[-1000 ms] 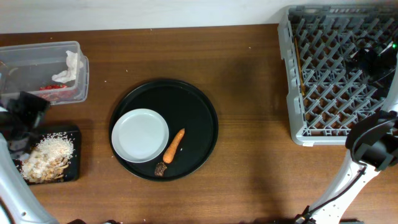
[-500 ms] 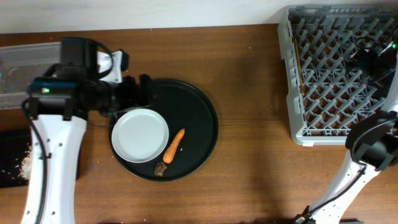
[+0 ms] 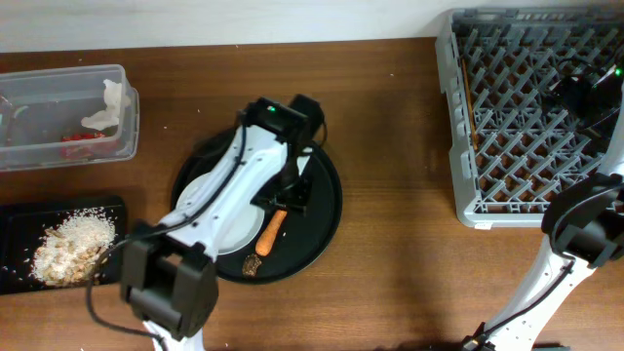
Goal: Sort waste into correct bins and load items into the dishwasher rack
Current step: 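Reach the left gripper to the carrot and grasp it, then carry the carrot left and drop it onto the black tray, then reach the left gripper to the brown shell piece and grasp it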
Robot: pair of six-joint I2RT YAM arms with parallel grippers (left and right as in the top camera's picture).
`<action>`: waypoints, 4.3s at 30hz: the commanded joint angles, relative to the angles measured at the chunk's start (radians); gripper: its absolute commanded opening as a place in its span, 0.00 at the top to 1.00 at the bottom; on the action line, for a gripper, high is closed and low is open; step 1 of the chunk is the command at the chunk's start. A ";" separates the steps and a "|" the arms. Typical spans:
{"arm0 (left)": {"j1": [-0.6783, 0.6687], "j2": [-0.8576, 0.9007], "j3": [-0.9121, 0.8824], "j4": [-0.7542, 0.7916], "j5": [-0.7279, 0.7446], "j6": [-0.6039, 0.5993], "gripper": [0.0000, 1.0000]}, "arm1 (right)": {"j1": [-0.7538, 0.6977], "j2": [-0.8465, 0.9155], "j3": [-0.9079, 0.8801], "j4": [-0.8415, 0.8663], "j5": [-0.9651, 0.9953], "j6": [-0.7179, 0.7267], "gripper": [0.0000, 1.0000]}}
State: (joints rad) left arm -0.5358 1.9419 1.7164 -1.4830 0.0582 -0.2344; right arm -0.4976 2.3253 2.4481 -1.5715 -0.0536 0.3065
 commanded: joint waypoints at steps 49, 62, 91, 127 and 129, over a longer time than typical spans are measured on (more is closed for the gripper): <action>0.211 0.046 0.103 0.369 -0.156 -0.058 0.77 | 0.000 -0.040 0.020 -0.003 -0.002 0.002 0.02; 0.891 0.068 0.113 0.423 -0.153 -0.384 0.78 | 0.000 -0.040 0.020 -0.003 -0.002 0.002 0.02; 0.914 -0.216 0.000 0.288 0.093 -0.238 0.47 | 0.000 -0.040 0.020 -0.003 -0.002 0.002 0.02; 0.224 -0.484 -0.172 -0.100 -0.094 -0.219 0.42 | 0.000 -0.040 0.020 -0.003 -0.002 0.002 0.02; 0.224 -0.484 -0.185 -0.104 -0.093 -0.219 0.42 | 0.000 -0.040 0.020 -0.003 -0.002 0.002 0.01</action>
State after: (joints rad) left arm -0.3103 1.4677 1.5478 -1.5829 -0.0120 -0.4641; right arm -0.4976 2.3249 2.4481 -1.5715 -0.0536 0.3069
